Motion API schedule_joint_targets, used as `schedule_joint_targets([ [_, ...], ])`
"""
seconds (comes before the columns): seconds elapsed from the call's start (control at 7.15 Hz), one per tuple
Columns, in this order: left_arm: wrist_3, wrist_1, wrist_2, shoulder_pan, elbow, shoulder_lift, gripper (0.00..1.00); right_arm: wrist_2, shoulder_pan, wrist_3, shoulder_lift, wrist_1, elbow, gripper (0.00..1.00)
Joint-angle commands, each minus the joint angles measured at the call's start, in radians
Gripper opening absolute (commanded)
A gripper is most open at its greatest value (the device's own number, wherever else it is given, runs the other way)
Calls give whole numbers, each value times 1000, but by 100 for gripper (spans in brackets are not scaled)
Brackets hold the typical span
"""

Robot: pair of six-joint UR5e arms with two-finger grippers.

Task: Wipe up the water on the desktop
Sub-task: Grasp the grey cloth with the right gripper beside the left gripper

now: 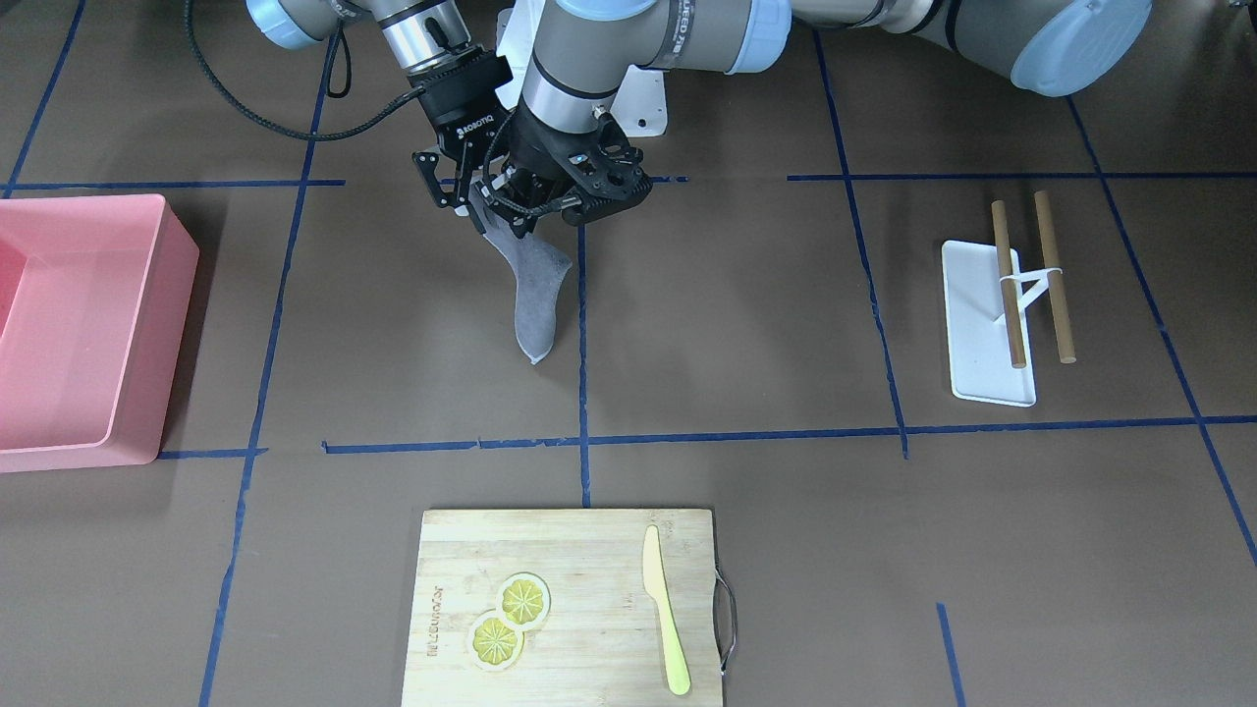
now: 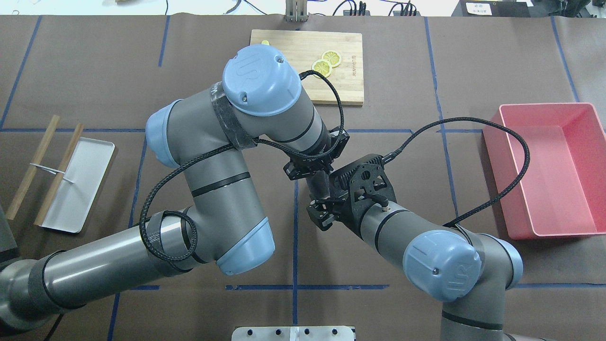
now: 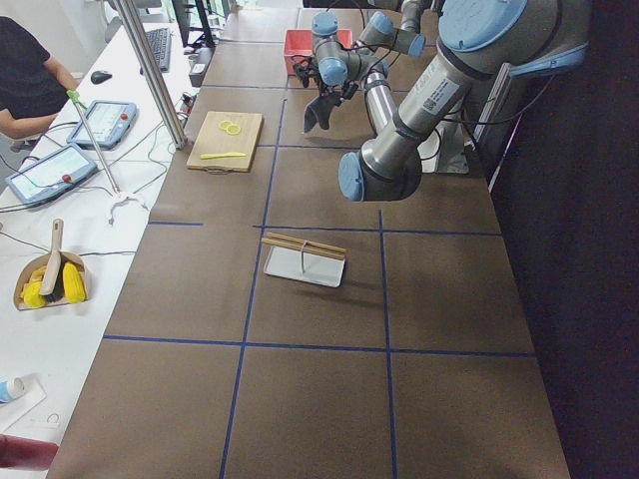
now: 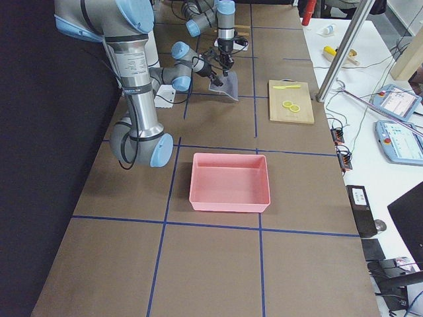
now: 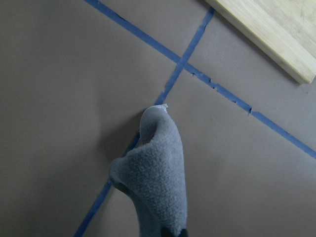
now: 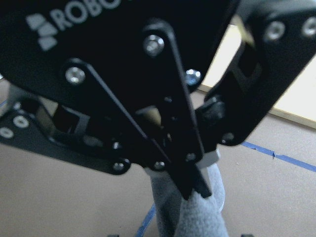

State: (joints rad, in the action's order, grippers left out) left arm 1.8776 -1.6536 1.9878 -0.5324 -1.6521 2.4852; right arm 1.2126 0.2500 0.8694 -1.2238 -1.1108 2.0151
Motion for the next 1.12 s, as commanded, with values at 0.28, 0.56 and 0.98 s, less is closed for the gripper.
schedule_joint_targets([
  [0.28, -12, -2, 0, 0, -8, -3, 25, -86, -18, -1, 0, -98, 8, 3],
  [0.56, -15, -2, 0, -3, -29, -8, 73, -85, -18, -13, -5, -101, 8, 0],
  [0.98, -98, 0, 0, -122, -145, -86, 99, -12, 0, 3, -29, -388, 135, 0],
])
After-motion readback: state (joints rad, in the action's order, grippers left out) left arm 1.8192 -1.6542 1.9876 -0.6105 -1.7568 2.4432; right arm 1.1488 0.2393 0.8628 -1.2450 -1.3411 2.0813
